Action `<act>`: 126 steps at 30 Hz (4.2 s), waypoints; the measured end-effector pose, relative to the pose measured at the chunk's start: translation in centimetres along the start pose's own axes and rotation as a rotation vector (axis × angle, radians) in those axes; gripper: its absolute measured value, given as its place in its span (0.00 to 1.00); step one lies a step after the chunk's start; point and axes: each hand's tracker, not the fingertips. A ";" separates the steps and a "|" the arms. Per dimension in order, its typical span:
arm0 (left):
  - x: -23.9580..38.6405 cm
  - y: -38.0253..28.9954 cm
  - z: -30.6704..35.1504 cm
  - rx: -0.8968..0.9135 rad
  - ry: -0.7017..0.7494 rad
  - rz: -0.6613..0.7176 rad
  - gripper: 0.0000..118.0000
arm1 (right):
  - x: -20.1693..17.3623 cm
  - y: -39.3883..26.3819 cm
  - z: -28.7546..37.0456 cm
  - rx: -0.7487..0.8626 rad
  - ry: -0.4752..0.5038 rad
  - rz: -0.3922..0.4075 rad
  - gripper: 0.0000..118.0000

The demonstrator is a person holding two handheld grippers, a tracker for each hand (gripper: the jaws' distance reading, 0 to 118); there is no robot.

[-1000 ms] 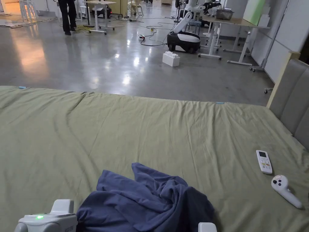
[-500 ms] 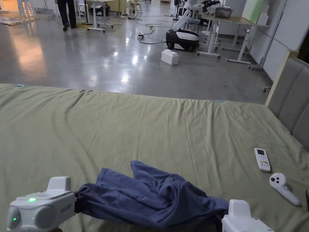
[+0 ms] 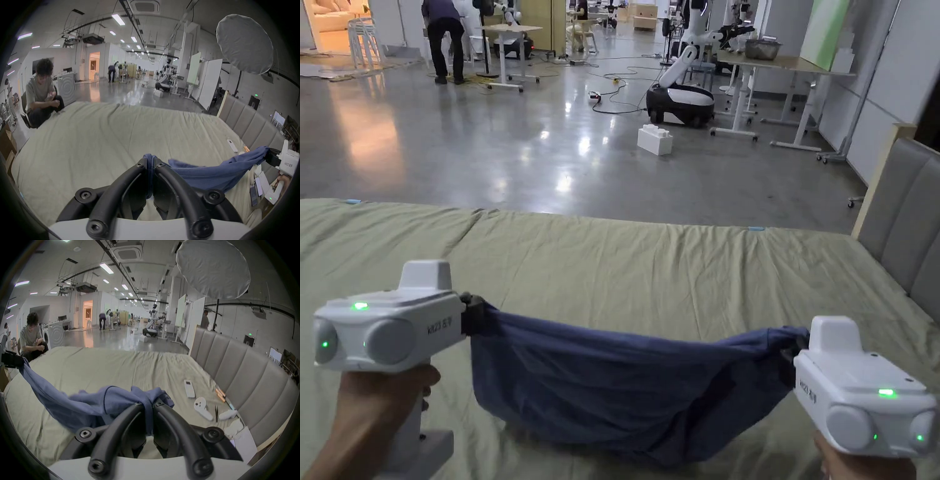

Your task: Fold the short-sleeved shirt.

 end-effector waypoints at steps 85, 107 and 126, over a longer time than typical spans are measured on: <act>-4.0 -10.1 9.1 0.121 0.136 -0.043 0.06 | -3.4 -4.2 11.2 0.104 0.013 0.037 0.05; -7.8 -28.0 1.1 -0.482 0.135 0.018 0.06 | -4.7 -20.8 8.7 -0.396 0.066 0.105 0.05; -1.5 -16.7 3.9 0.030 0.132 -0.028 0.60 | -6.3 -11.2 7.9 -0.041 0.025 -0.030 0.70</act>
